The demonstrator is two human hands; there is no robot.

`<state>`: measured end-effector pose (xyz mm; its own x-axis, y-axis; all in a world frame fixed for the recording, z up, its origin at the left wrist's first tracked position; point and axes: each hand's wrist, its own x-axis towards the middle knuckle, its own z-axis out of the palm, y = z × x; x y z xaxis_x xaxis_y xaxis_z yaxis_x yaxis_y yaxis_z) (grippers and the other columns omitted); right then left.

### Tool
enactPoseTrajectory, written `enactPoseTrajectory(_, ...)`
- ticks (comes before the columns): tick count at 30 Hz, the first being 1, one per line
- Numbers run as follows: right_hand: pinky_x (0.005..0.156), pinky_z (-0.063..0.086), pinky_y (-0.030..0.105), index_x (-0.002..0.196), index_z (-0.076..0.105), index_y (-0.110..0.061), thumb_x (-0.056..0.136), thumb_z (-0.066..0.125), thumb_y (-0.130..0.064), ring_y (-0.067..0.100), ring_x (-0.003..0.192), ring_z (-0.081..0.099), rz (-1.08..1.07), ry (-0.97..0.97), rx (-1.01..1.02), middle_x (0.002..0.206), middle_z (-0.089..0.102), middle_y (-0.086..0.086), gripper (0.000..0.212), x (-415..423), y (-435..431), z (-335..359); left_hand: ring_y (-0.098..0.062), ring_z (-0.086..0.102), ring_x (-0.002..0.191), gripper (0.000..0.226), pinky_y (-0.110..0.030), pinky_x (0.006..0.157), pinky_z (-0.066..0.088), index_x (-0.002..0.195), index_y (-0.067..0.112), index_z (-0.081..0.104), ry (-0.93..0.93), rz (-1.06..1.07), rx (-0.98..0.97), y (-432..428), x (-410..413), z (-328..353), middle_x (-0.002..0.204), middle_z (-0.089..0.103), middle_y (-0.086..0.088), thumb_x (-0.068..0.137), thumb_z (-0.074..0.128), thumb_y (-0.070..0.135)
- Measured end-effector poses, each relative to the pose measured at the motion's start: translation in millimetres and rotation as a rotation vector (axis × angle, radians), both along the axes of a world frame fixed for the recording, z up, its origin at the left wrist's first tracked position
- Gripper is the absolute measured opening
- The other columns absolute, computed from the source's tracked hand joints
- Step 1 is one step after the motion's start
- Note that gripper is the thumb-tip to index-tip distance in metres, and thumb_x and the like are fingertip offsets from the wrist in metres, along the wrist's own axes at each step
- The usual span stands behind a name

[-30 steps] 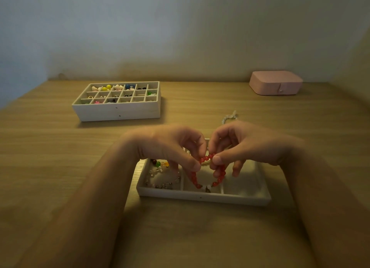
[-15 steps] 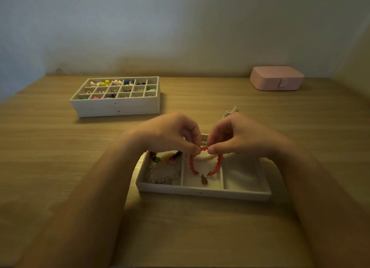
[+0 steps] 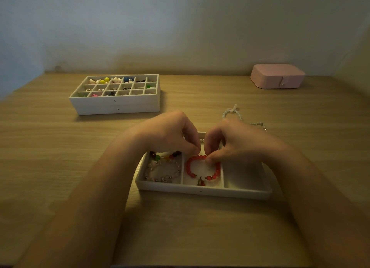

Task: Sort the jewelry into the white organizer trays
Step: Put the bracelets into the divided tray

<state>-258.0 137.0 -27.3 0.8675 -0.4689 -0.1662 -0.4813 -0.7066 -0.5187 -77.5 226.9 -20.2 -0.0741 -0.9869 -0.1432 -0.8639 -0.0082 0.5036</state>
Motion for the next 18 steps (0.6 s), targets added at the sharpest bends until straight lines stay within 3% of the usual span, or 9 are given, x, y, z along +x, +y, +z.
enactPoseTrajectory(6,0.058,0.042,0.015,0.081,0.075,-0.031,0.081,0.084,-0.032,0.0,0.072,0.056,0.013,0.007,-0.057,0.08,0.065,-0.012,0.008,-1.0,1.4,2.6,-0.017,0.066,0.079,0.011,-0.044,0.078,0.058,0.09,0.037,0.08,-0.041,-0.04,0.119,-1.3,-2.0,-0.8,0.082,0.074,0.008,0.085,0.075,0.03)
enactPoseTrajectory(11,0.057,0.036,0.012,0.085,0.077,-0.036,0.086,0.079,-0.037,-0.016,0.075,0.05,0.068,0.079,-0.045,0.077,0.057,-0.02,0.002,-2.3,2.7,5.0,-0.01,0.062,0.072,0.01,-0.034,0.071,0.055,0.091,0.037,0.08,-0.031,-0.031,0.132,0.3,-3.5,0.1,0.074,0.072,0.016,0.084,0.075,0.031)
enactPoseTrajectory(16,0.054,0.039,0.012,0.08,0.079,-0.033,0.079,0.084,-0.04,-0.013,0.069,0.053,0.053,0.077,-0.03,0.065,0.059,-0.029,0.009,-1.1,5.3,6.3,0.002,0.059,0.065,0.007,-0.023,0.064,0.05,0.088,0.035,0.08,-0.031,-0.019,0.154,1.3,-4.4,2.5,0.07,0.069,0.02,0.082,0.078,0.036)
enactPoseTrajectory(18,0.055,0.04,0.016,0.076,0.077,-0.031,0.074,0.087,-0.042,-0.003,0.066,0.054,0.038,0.093,-0.029,0.066,0.059,-0.02,0.016,-0.9,8.3,6.7,0.001,0.061,0.066,0.009,-0.022,0.064,0.052,0.086,0.034,0.079,-0.042,-0.006,0.18,2.0,-6.2,3.2,0.072,0.07,0.019,0.079,0.08,0.04)
